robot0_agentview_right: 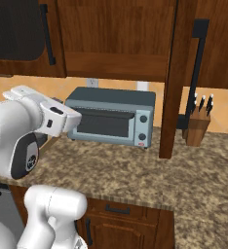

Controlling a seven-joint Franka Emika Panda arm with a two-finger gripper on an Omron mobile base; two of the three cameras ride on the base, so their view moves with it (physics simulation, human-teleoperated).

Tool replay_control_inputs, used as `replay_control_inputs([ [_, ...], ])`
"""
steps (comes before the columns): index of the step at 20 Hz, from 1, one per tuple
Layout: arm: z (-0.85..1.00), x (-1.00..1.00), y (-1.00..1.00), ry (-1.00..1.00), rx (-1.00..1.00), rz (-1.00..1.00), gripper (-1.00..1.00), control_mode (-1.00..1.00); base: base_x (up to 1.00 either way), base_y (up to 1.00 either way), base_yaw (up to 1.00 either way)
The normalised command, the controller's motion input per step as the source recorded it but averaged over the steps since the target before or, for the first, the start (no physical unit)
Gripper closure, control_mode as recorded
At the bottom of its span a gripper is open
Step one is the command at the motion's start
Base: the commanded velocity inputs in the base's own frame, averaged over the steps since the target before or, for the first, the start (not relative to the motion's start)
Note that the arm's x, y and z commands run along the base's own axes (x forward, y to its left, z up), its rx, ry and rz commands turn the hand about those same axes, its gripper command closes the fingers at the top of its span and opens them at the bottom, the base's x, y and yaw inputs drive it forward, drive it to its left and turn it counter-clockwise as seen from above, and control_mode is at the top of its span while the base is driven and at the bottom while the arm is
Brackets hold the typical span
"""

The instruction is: Pick the kettle from the counter and place it on the tray. Then pick the mug from the cabinet and place it on the tray. Then close the cabinet doors.

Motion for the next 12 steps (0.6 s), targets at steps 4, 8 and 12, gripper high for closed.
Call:
replay_control_inputs([
  [4, -0.01, 0.00, -0.23, 0.00, 0.10, 0.00, 1.00, -1.00, 0.00, 0.00, 0.00],
  [8, -0.20, 0.00, -0.15, 0.00, 0.14, 0.00, 1.00, -1.00, 0.00, 0.00, 0.00],
  [12, -0.41, 0.00, -0.02, -0.05, 0.10, 0.00, 1.00, -1.00, 0.00, 0.00, 0.00],
])
